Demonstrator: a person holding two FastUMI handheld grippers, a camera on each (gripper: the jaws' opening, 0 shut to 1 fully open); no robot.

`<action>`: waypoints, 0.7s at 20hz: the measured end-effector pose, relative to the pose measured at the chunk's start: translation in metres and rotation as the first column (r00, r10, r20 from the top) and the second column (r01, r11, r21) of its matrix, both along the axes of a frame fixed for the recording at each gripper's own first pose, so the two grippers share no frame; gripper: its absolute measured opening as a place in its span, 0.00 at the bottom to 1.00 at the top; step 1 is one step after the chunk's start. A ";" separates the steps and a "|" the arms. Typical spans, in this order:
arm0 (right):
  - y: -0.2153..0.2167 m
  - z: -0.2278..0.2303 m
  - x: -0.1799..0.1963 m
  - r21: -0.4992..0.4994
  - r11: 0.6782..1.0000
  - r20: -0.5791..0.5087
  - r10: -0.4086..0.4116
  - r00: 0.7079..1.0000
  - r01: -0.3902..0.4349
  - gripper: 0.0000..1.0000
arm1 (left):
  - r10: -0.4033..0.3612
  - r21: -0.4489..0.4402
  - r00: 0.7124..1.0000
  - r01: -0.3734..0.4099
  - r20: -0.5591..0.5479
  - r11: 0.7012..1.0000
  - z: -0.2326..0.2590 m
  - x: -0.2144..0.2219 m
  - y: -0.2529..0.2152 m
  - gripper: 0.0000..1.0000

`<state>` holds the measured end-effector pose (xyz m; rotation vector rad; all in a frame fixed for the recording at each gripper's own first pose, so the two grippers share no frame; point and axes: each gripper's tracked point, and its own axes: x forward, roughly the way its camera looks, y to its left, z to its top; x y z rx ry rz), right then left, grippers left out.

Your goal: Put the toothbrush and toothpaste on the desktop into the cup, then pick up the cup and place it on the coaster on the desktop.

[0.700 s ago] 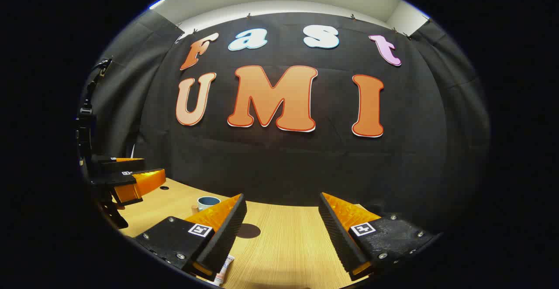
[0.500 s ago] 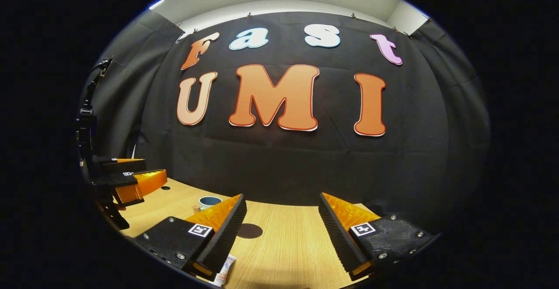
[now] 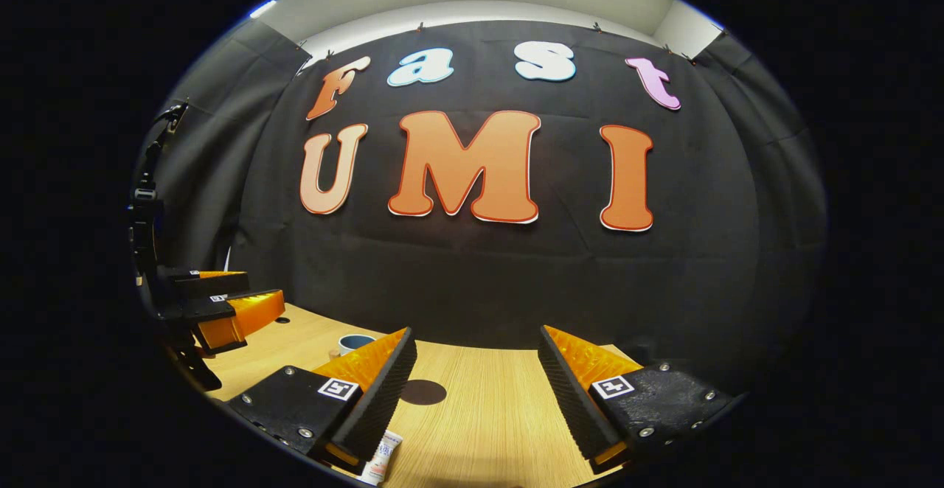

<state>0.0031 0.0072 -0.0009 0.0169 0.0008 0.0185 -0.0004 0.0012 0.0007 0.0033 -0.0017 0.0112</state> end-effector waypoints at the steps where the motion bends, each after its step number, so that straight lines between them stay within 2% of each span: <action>1: 0.002 -0.003 -0.001 0.004 1.000 -0.007 0.008 1.000 -0.008 0.99 | -0.002 -0.003 1.000 0.002 0.000 1.000 0.001 -0.001 0.000 0.97; 8: 0.026 -0.037 -0.001 0.007 0.998 -0.109 0.064 0.992 -0.063 0.99 | -0.001 -0.004 0.999 0.001 -0.044 1.000 -0.019 -0.008 0.004 0.97; 14: 0.053 -0.093 -0.007 0.040 0.992 -0.272 0.123 0.954 -0.117 0.99 | 0.010 0.008 0.998 -0.009 -0.069 1.000 -0.030 -0.016 0.015 0.97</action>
